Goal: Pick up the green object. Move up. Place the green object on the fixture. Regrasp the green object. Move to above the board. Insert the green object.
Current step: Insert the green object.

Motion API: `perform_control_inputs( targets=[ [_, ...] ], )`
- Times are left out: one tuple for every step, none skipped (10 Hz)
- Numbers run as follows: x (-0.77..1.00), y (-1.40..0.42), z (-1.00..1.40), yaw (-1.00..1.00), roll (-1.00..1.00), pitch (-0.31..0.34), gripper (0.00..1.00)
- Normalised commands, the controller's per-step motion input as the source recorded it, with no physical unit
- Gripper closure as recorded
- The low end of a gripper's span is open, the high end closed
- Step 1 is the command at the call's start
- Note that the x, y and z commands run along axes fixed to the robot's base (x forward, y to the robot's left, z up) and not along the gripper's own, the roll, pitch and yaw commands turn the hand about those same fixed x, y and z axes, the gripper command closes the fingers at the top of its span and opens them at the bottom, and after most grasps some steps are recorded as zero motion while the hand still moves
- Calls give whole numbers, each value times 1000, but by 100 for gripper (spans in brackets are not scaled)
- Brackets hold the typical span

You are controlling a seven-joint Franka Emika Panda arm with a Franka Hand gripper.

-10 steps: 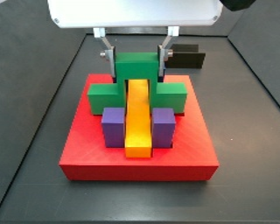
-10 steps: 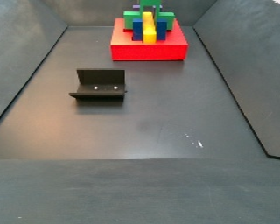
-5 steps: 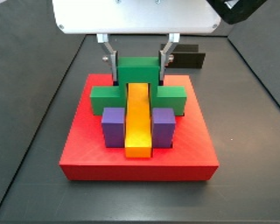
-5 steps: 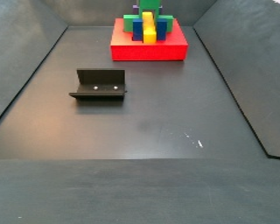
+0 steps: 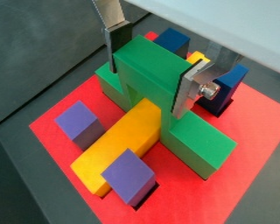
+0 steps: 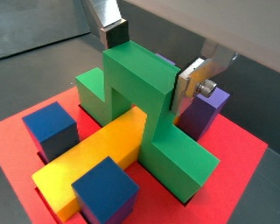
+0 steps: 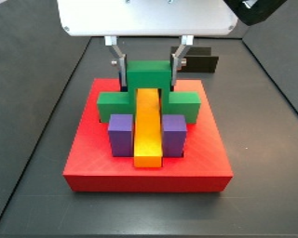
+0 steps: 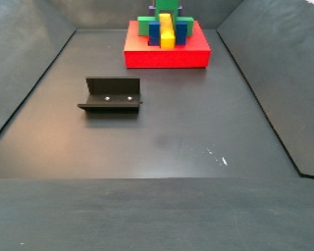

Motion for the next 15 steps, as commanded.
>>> perform_control_inputs(
  targets=[
    [154,-89,-63,0,86,4,100],
    [71,-51,-77,0,100,0,100],
    [29,-6,-91,0,113,0,100],
    [17,9,-166,-46,113,0,100],
    [37,83,-180,-77,103,0,100],
    [23,0,-100,-31,83,0,100],
    [0,0,-106,-6,59,0,100],
    [0,-20,-371,0,104,-50,100],
    [0,-43,-506,0,86,-70,100],
    [0,-46,-606,0,90,-81,100],
    [9,-63,-700,-14,99,-91,100],
    [49,-86,-689,-3,116,-81,100],
    [0,-120,-691,0,143,-93,100],
    [0,-143,-714,0,159,-99,100],
    [3,-149,-746,0,134,-107,100]
  ],
)
